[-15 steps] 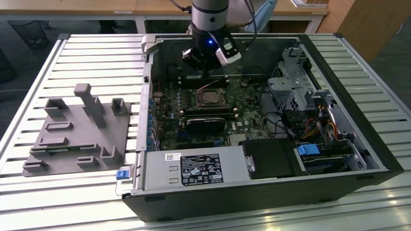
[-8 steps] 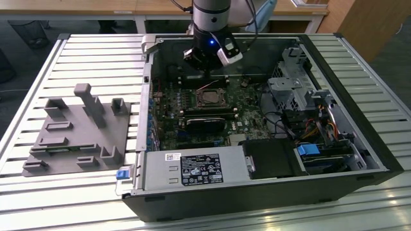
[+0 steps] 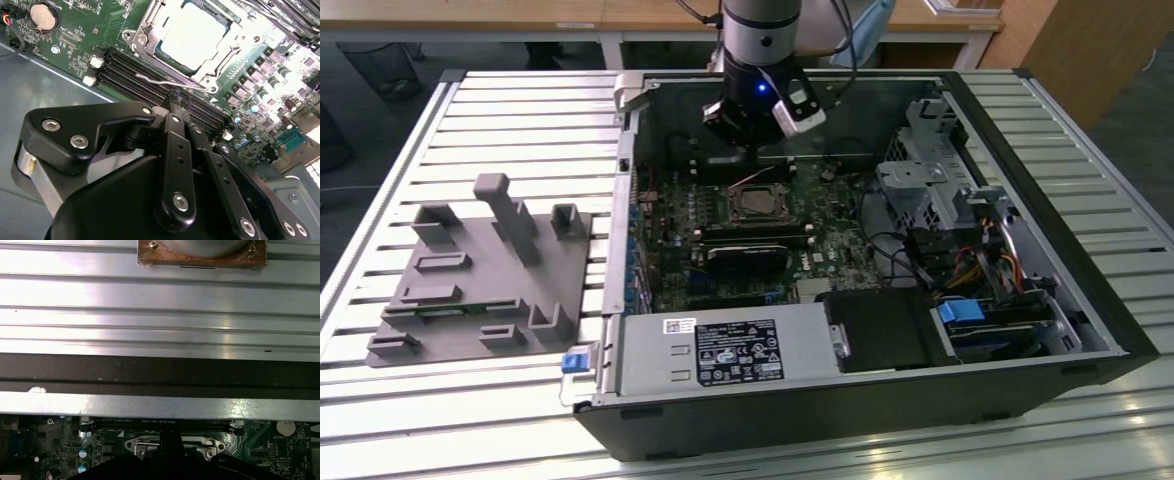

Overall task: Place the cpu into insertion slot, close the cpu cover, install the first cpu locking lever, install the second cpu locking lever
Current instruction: 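Install the first cpu locking lever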

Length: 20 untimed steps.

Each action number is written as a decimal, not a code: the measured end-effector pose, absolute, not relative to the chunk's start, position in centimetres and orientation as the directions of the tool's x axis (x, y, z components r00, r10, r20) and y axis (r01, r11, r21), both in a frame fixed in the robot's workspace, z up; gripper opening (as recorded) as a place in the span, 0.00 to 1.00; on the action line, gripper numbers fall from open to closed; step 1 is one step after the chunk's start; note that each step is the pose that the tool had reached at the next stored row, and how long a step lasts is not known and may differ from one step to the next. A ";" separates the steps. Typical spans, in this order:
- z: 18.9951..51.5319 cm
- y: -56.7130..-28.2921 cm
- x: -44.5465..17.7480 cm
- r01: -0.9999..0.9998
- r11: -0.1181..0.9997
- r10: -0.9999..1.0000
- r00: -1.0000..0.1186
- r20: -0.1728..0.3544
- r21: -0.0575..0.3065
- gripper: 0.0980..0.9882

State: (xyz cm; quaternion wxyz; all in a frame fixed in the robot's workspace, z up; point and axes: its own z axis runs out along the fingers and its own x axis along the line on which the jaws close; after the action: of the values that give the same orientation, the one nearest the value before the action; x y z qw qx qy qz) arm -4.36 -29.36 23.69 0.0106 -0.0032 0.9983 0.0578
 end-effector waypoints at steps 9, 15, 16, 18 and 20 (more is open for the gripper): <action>23.4 -29.4 -4.1 -0.008 0.993 -0.005 -1.000 -0.022 0.115 0.01; 22.8 -29.3 -3.6 -0.010 0.993 -0.008 -1.000 -0.022 0.115 0.01; 22.7 -29.3 -3.6 -0.011 0.993 -0.008 -1.000 -0.022 0.115 0.01; 22.5 -29.3 -3.6 -0.018 0.993 -0.016 -1.000 -0.022 0.115 0.01; 22.4 -29.3 -3.6 -0.029 0.993 -0.027 -0.999 -0.022 0.115 0.01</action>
State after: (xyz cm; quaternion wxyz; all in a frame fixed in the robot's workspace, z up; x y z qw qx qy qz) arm -3.60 -29.29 22.43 0.0101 -0.0139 0.9982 0.0579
